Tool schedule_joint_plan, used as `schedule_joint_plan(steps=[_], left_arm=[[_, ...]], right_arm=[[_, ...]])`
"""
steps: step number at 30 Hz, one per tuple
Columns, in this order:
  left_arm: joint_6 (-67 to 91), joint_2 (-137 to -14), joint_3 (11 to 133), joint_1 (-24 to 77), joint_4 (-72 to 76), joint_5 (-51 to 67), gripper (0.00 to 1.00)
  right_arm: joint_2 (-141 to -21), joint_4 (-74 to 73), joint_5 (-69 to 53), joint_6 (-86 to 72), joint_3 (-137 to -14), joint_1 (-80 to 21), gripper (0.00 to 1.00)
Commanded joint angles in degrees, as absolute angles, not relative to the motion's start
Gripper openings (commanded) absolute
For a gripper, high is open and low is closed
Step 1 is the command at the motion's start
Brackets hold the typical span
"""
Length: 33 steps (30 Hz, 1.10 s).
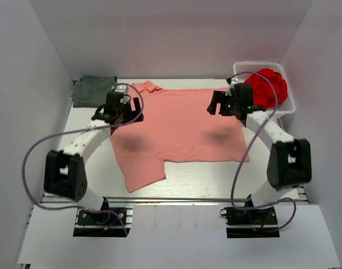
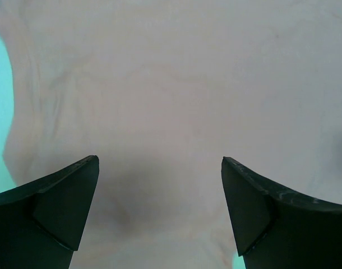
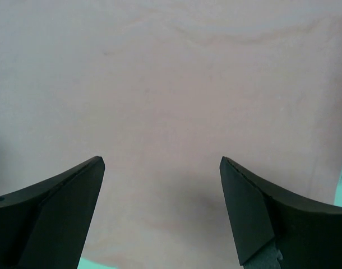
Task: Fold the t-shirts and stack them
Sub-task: Flatten out the tshirt, then grap the side of the flattened tshirt closest away from the robot with both arms
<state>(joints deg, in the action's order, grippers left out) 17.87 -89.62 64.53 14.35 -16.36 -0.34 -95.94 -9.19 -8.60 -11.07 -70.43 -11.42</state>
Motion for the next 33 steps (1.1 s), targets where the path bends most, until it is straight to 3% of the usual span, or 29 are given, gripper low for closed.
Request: schedule_joint_plan(steps=[1, 8, 12, 17, 27, 33], left_arm=[[25.3, -81.6, 57.0, 15.0, -26.3, 4.1, 1.0], [32.1, -65.3, 39.4, 17.7, -40.8, 10.4, 1.0], [33.7, -62.0, 35.3, 19.7, -47.6, 17.8, 1.0], [35.6, -64.1, 33.3, 22.7, -54.5, 14.2, 0.98], [39.2, -68.8, 34.5, 26.2, -51.3, 8.8, 0.84], [40.3, -70.6, 34.5, 27.3, -44.4, 4.2, 0.7]], right_arm=[[-87.3, -1.9, -5.6, -17.7, -61.8, -11.5, 0.89], [-79.1, 5.0, 2.0, -24.2, -51.2, -11.2, 0.91], [-80.0, 3.4, 2.6, -24.2, -51.9, -11.2, 0.91], [-81.0, 3.3, 2.8, -24.0, -51.5, -11.2, 0.91], [-77.2, 3.8, 6.4, -24.5, -47.6, -11.2, 0.91], [-74.7, 3.4, 6.7, -26.0, -44.6, -11.1, 0.91]])
